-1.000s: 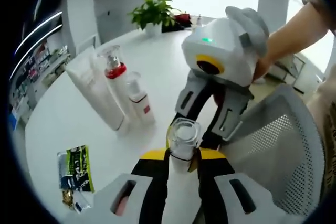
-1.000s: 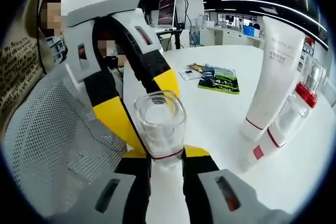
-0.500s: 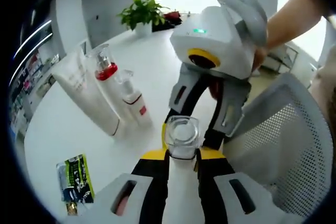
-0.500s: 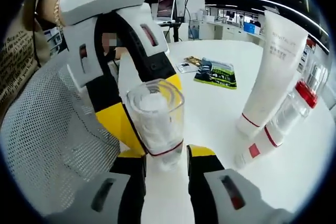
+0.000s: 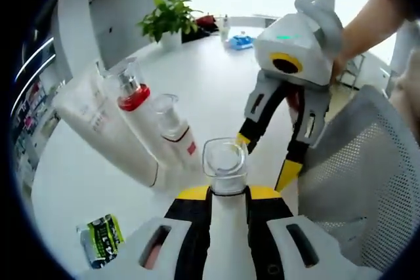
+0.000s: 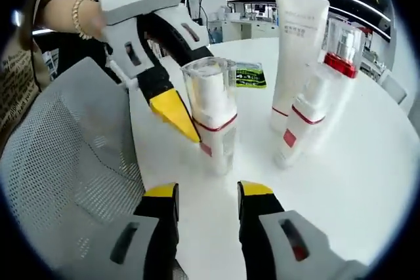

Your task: Arrange the skincare products in the storage area until every visible bottle or jar stands upright without overlapping.

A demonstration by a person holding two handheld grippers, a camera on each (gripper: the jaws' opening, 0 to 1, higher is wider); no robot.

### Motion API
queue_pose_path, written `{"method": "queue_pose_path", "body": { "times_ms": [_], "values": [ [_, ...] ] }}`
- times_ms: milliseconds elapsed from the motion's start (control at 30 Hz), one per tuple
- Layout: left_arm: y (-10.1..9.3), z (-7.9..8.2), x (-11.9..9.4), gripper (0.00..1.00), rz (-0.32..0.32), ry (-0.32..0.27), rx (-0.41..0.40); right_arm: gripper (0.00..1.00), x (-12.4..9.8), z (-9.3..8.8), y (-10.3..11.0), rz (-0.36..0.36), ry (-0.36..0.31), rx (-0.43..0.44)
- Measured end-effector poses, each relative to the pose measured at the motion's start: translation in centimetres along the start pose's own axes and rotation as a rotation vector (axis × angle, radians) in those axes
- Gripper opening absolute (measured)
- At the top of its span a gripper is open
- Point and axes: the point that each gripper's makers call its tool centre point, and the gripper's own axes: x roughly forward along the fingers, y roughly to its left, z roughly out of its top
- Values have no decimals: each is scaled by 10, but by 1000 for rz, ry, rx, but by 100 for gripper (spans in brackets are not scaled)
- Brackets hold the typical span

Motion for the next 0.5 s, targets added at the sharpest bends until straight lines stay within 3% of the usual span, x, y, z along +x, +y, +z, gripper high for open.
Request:
{"method": "queue_pose_path", "body": {
  "times_ms": [267, 500],
  "values": [
    [33, 3, 9, 17, 13, -4, 33, 38, -15, -8, -12, -68, -26, 86],
    [45, 8, 15, 17, 4, -12, 52, 37, -19, -11, -12, -94, -34, 120]
  ]
}}
